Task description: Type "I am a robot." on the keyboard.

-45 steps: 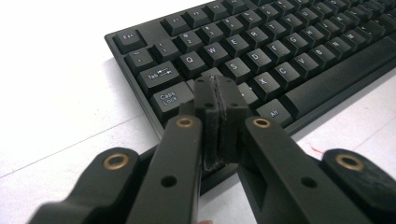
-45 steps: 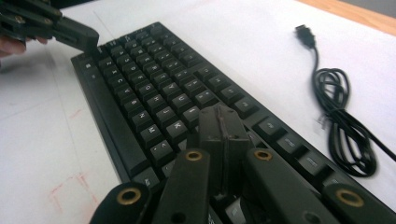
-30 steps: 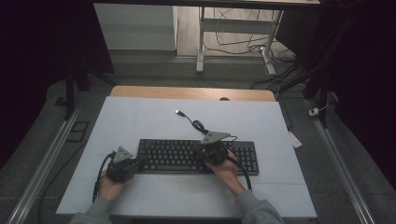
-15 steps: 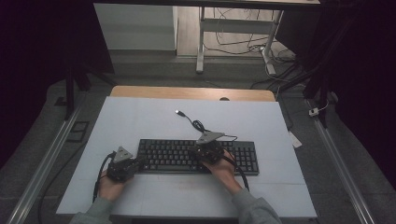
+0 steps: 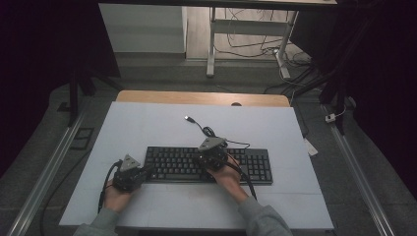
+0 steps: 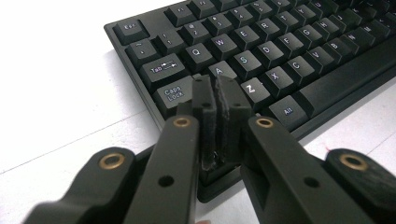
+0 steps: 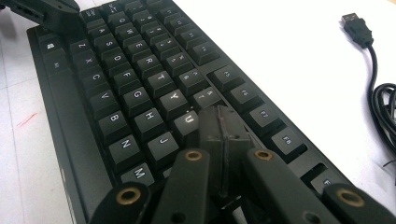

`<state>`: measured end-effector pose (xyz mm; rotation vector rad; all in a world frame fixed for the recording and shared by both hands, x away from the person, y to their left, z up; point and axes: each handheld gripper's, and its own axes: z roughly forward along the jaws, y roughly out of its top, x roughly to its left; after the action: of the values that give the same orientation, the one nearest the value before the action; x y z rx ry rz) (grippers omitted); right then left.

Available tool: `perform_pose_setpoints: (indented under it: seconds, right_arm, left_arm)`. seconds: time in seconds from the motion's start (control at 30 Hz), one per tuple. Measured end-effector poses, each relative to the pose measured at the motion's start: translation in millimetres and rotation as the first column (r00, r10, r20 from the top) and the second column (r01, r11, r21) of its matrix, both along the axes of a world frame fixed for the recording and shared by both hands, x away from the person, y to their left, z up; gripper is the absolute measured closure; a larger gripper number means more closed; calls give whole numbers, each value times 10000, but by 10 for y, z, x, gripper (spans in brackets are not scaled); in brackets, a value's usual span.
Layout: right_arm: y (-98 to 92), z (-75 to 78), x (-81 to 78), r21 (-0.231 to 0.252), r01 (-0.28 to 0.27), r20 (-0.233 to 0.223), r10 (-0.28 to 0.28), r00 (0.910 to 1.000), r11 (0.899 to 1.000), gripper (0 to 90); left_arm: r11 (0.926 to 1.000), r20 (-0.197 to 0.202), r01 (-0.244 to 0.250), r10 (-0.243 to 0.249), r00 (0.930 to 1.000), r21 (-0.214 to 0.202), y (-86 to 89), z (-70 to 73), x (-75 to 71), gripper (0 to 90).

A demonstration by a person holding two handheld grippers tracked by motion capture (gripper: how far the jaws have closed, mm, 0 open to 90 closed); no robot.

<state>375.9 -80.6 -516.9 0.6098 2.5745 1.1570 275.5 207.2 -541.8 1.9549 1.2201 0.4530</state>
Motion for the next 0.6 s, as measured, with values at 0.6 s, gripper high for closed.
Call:
perform_pose_setpoints:
  seconds: [0.6]
  right_arm:
    - [23,0,4,2,47,118,-47,9999,10000,898]
  left_arm:
    - [10000,3,14,-14,10000,10,2,0,1,859]
